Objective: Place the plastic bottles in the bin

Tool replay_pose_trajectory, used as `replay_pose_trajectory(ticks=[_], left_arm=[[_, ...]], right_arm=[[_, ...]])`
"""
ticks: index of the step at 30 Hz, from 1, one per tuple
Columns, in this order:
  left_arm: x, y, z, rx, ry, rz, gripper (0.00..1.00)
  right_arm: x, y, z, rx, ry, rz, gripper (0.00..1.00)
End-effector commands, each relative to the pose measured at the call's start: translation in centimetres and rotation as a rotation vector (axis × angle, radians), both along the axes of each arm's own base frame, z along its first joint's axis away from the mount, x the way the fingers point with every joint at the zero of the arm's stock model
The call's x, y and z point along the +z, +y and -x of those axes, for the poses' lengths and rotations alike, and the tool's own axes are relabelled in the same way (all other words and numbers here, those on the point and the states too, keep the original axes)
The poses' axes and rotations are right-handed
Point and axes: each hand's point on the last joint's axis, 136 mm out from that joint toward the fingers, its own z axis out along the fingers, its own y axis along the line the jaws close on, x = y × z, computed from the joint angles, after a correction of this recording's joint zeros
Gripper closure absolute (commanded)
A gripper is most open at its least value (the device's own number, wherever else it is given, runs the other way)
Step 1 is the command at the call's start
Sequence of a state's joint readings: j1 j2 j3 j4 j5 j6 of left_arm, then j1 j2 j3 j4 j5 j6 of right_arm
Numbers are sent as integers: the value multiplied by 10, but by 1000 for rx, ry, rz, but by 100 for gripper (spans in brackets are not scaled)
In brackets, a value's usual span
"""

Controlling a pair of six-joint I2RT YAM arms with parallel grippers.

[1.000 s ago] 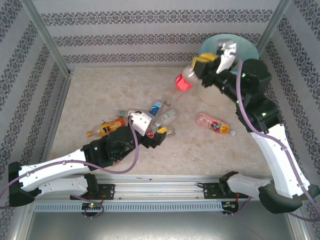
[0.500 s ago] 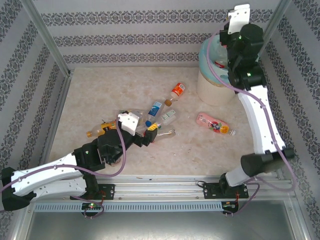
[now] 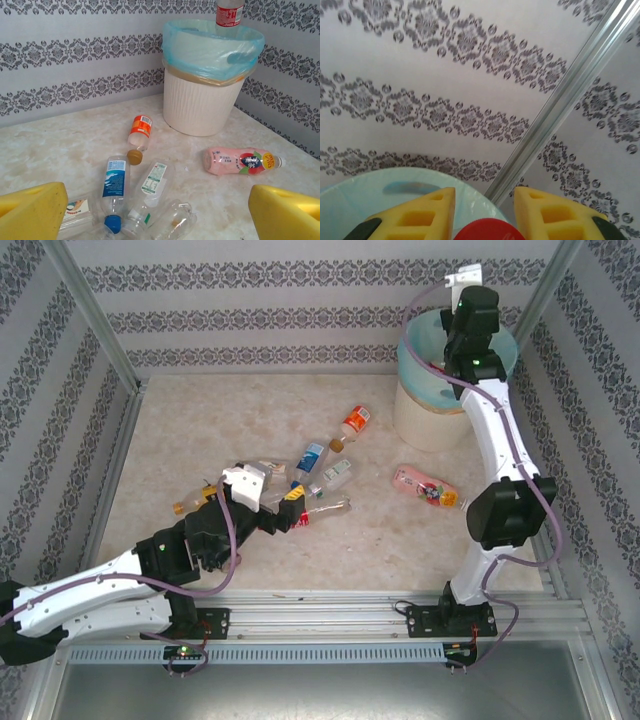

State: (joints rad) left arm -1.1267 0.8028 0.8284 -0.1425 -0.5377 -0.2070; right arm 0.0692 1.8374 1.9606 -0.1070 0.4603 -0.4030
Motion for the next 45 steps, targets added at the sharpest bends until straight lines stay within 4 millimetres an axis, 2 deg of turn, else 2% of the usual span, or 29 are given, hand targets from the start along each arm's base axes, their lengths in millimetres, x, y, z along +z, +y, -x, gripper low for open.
replay_pose_trajectory(ticks=[1,6,9,19,28,33,38,41,42,44,45], left_arm=[[-6,7,2,27,22,-16,7],[-10,10,1,41,31,-2,7],[-14,10,0,51,41,6,7],[-28,26,2,107,97,9,7],[-29,27,0,125,96,19,7],[-29,23,-2,121,93,-1,6],[-27,22,-3,125,88,-9,6],[-27,22,-3,124,88,-8,6],[-27,22,-3,123,90,-7,6],[-26,23,-3,125,90,-11,6],[-25,23,-3,126,88,-11,6]], right_arm=[[26,-2,4,-21,-74,4,100],[18,0,10,-17,-74,-45,100],[0,-1,10,-18,-47,-81,100],[-68,-39,-8,-132,85,-126,100],[-134,-62,-18,-99,219,-385,94],[-162,-71,-21,-94,270,-462,89],[-171,-71,-23,-82,297,-477,84],[-163,-68,-22,-61,298,-496,78],[-157,-67,-21,-55,289,-505,72],[-136,-63,-17,-34,243,-515,47],[-127,-60,-16,-19,222,-511,41]])
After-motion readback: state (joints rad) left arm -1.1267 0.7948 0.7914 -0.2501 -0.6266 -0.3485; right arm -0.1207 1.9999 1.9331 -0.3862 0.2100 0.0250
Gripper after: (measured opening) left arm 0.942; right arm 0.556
